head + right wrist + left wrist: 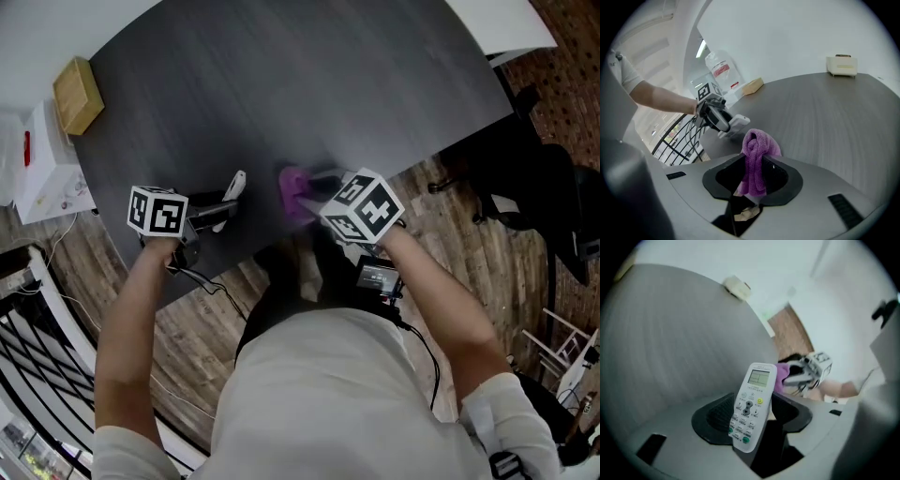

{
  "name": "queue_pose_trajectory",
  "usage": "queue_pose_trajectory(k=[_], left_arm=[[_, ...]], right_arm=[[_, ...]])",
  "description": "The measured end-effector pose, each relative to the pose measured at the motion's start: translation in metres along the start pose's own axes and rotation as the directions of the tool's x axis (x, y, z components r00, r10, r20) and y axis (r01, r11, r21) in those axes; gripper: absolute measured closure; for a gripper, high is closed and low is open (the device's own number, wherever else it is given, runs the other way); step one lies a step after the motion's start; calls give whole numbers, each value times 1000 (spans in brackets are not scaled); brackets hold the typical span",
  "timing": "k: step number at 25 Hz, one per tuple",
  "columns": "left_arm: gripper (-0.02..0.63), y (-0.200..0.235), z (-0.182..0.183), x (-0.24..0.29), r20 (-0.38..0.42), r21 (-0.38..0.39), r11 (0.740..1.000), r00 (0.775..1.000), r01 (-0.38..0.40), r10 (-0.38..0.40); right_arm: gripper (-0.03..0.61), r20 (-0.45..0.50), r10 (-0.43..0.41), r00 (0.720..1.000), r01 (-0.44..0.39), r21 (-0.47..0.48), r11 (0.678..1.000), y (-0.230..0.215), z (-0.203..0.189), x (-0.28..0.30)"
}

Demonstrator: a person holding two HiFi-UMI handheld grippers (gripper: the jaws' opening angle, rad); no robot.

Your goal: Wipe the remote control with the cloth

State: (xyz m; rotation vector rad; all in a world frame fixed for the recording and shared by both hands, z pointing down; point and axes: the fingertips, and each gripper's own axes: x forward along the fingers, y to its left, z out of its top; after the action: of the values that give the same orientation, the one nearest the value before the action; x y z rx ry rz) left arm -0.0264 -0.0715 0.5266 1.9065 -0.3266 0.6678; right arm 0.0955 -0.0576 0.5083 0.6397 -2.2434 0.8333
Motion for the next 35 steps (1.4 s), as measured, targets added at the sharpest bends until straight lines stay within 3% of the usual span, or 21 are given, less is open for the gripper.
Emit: queue_pose_trajectory(k=[1, 2, 4, 7, 8, 10, 13, 18, 22, 25, 28, 31, 35], left_arm=[[360, -8, 5, -2, 100, -83, 993, 992, 81, -72], [362, -16, 9, -3, 202, -151, 973, 969, 172, -140], [367, -30, 14, -8, 391, -238, 905, 888, 353, -243], [370, -39, 14, -22, 588, -272, 801, 751, 534, -301], [370, -39, 13, -27, 628, -273, 776, 716, 568, -303], [371, -39, 10, -32, 681, -276, 744, 670, 608, -295], [371, -40, 7, -34, 719, -284, 720, 638, 633, -277], [371, -42, 11, -43, 769, -262, 700, 582, 665, -265], [371, -49, 16, -53, 791, -201, 715, 542, 670, -285], [371, -52, 15, -53, 784, -185, 730, 547, 658, -294], [371, -49, 14, -57, 800, -183, 715, 525, 674, -290], [371, -47, 14, -60, 807, -181, 702, 512, 689, -294], [372, -39, 15, -65, 817, -189, 713, 511, 675, -268]], right_arm=[[471, 5, -1, 1000, 1, -5, 1000, 0, 4, 0], [471, 10, -1, 1000, 1, -13, 1000, 1, 7, 0], [471, 23, -2, 1000, 3, -32, 999, 4, 15, 0], [471, 51, 2, 999, 2, -77, 997, 13, 36, 7], [471, 61, 2, 998, 4, -104, 995, 16, 45, 10], [471, 76, -12, 997, 26, -180, 983, 22, 63, 14], [471, 101, -25, 995, 56, -312, 948, 32, 94, 19], [471, 109, 26, 994, 28, -468, 883, 65, 138, 33], [471, 53, 52, 997, -14, -556, 831, 88, 129, 48], [472, 42, 73, 996, -39, -535, 844, 92, 121, 51], [472, 55, 115, 992, -73, -492, 867, 94, 121, 49], [471, 54, 138, 989, -93, -500, 861, 96, 119, 44], [472, 28, 145, 989, -106, -549, 829, 99, 112, 36]])
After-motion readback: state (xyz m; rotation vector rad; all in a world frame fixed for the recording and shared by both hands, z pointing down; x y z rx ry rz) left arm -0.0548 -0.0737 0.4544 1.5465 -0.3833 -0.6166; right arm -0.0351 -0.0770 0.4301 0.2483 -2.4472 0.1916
